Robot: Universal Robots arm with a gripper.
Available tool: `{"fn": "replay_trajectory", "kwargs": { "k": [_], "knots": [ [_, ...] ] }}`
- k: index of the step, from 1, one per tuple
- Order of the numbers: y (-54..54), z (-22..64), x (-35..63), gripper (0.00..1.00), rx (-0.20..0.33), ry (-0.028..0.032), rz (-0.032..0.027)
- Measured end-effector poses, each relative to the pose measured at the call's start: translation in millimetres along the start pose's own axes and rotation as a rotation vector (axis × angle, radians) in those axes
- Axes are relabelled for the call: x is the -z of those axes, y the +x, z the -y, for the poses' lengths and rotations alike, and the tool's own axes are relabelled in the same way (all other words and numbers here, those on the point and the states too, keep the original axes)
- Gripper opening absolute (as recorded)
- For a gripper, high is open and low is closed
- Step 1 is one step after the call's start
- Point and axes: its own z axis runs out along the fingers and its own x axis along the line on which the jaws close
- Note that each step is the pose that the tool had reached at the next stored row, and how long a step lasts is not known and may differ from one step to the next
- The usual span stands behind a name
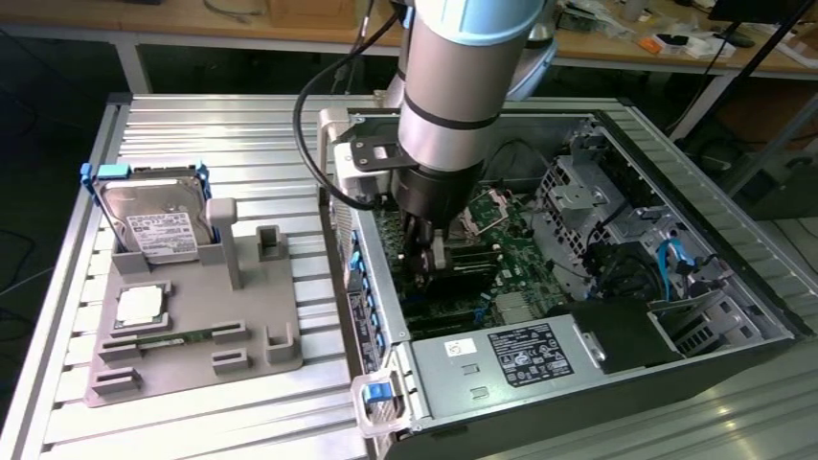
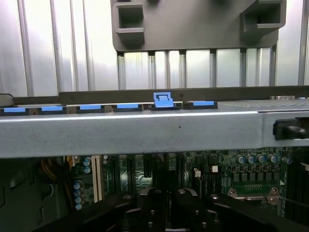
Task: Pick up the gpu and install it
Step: 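Press down on the gpu until it lock into place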
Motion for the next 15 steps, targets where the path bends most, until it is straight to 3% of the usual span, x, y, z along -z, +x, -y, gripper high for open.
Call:
{"fn": "replay_trajectory", "kwargs": {
  "k": [2,4,8,10,15],
  "knots": [
    [-0.7,0.0,1.5,0.11,-0.001,-0.0026,-0.0109],
    [-1.1,0.5,3.3,0.11,-0.002,-0.0092,-0.0209],
    [-1.3,2.6,7.7,0.11,-0.008,-0.0408,-0.0288],
    [-1.6,3.5,11.2,0.11,-0.011,-0.0533,-0.0344],
    [-3.6,4.3,21.0,0.11,-0.014,-0.0772,-0.0560]
  ]
}}
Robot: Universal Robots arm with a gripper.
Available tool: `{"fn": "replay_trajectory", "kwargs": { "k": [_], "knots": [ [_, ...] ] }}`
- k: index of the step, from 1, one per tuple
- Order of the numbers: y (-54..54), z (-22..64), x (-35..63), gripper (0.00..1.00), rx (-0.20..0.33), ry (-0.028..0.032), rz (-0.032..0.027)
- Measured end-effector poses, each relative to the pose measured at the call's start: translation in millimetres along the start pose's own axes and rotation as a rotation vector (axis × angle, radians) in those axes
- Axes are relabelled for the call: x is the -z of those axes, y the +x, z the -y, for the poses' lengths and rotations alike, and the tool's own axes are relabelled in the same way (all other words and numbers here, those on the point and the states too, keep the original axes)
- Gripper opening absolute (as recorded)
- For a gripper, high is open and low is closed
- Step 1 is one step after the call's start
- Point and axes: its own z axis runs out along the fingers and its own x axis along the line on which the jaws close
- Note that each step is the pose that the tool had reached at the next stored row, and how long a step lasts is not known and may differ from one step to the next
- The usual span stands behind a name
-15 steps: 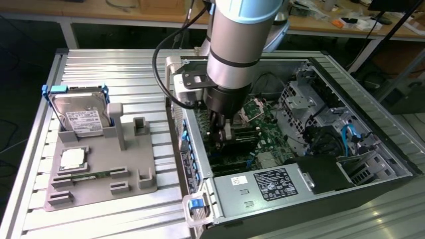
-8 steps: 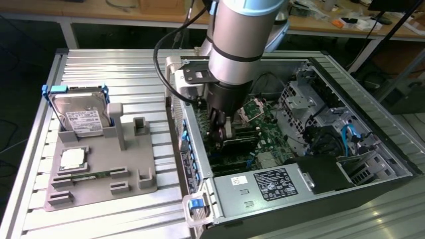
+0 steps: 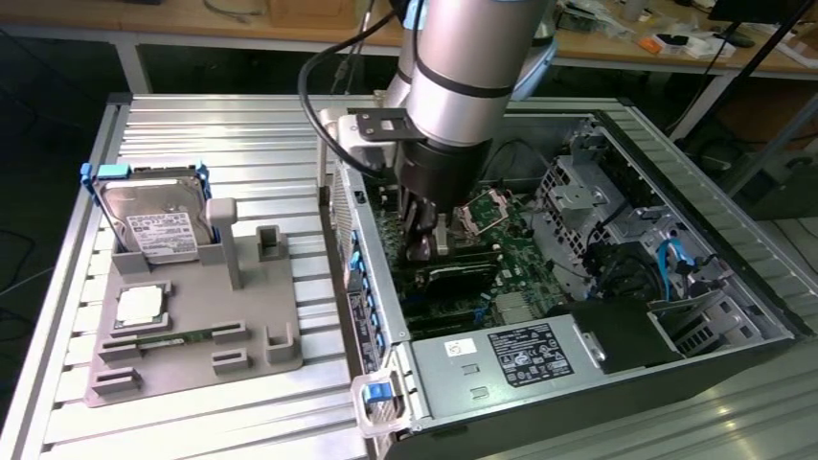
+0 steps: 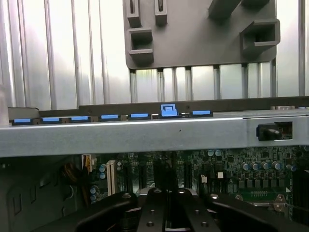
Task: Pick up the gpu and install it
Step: 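Press down on the gpu until it lock into place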
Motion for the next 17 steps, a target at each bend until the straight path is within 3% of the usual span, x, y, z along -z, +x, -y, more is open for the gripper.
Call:
{"fn": "replay_trajectory", "kwargs": {
  "k": [2,5,7,8,13,15,17],
  "knots": [
    [-0.9,0.2,2.5,0.11,-0.001,-0.0133,-0.0046],
    [-3.6,0.4,2.7,0.11,-0.004,-0.0346,-0.0054],
    [-5.3,0.4,2.8,0.11,-0.004,-0.0541,-0.0062],
    [-6.4,0.3,2.8,0.11,-0.004,-0.0684,-0.0067],
    [-8.4,1.2,2.9,0.11,-0.006,-0.1085,-0.0079],
    [-8.4,1.3,3.0,0.11,-0.006,-0.1154,-0.0084],
    [-8.4,1.2,3.1,0.11,-0.006,-0.1161,-0.0085]
  ]
}}
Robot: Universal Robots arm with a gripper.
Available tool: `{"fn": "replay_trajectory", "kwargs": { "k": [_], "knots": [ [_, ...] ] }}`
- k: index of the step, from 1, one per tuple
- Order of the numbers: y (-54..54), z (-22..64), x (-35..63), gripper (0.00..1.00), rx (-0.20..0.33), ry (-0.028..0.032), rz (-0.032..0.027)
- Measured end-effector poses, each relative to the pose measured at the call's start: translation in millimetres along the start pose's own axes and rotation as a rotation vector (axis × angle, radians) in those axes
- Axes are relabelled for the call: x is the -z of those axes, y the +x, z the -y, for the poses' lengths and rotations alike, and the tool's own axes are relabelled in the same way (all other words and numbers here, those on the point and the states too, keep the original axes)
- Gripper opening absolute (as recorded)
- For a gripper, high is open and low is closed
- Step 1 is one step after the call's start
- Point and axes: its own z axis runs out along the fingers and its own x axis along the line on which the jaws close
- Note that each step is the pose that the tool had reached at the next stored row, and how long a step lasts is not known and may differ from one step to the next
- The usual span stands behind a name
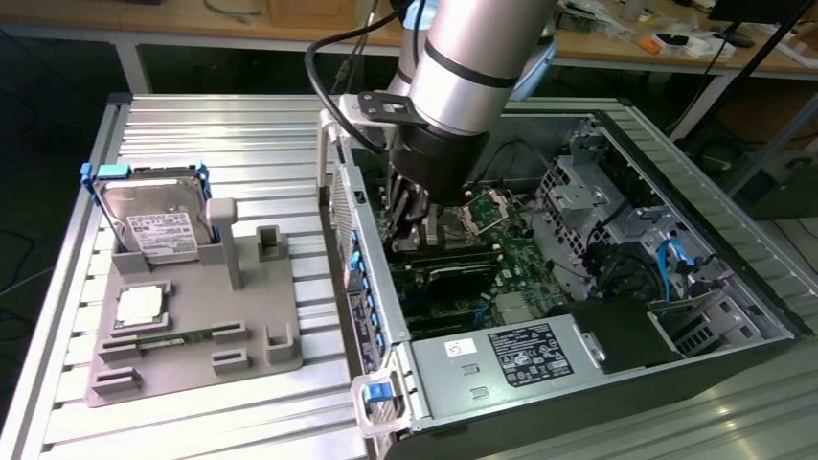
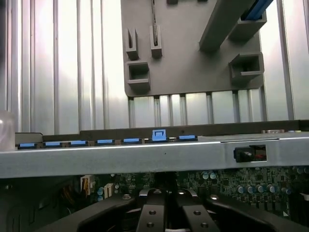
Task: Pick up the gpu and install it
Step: 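Press down on the gpu until it lock into place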
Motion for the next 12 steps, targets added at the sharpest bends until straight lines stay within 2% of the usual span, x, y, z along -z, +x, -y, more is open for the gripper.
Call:
{"fn": "replay_trajectory", "kwargs": {
  "k": [2,3,4,5,6,7,8,10,11,12],
  "knots": [
    [0.2,-8.2,-1.5,0.11,0.000,-0.0001,0.0001],
    [-0.1,-7.7,-5.5,0.11,0.001,0.0000,0.0038],
    [0.1,-7.5,-1.0,0.11,0.000,-0.0041,-0.0055],
    [0.0,-6.3,1.5,0.11,-0.002,-0.0053,-0.0182],
    [0.0,-4.9,4.6,0.11,-0.002,-0.0128,-0.0217],
    [-1.0,-5.1,4.3,0.11,-0.004,-0.0133,-0.0210],
    [-1.6,-5.6,4.2,0.11,-0.011,-0.0150,-0.0092],
    [-1.6,-4.9,2.7,0.11,-0.026,-0.0253,0.0200],
    [-1.8,-4.4,-0.3,0.11,-0.025,-0.0257,0.0248],
    [-1.8,-4.4,-0.3,0.11,-0.025,-0.0256,0.0249]
  ]
}}
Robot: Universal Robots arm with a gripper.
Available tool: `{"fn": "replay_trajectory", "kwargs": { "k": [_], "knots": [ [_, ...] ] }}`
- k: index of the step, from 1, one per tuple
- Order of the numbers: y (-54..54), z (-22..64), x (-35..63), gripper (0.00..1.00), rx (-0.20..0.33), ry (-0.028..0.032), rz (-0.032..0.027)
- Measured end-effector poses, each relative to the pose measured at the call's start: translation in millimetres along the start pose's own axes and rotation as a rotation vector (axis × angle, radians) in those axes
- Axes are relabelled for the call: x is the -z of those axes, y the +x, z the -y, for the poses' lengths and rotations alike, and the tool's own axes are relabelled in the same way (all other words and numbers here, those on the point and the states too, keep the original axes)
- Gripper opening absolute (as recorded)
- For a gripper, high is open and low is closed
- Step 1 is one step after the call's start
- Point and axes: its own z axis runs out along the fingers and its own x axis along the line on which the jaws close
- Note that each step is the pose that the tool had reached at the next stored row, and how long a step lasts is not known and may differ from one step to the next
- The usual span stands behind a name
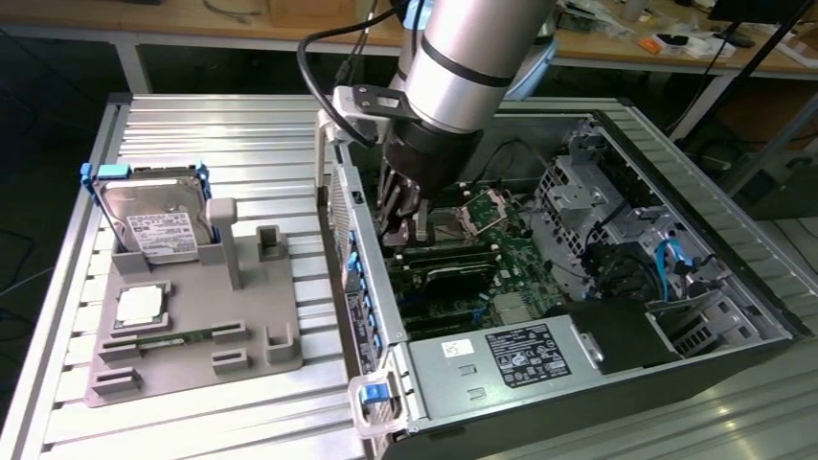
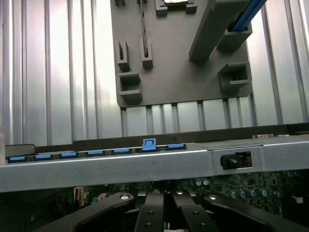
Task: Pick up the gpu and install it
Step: 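Press down on the gpu until it lock into place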
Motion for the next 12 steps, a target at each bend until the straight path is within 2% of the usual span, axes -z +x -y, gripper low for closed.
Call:
{"fn": "replay_trajectory", "kwargs": {
  "k": [5,7,8,12],
  "knots": [
    [0.0,0.1,-0.9,0.11,0.000,-0.0003,-0.0006],
    [-0.1,0.1,0.1,0.11,0.000,0.0006,0.0009],
    [-0.1,0.1,1.0,0.11,0.000,0.0011,0.0019],
    [0.3,-0.9,9.7,0.11,0.000,-0.0003,-0.0008]
  ]
}}
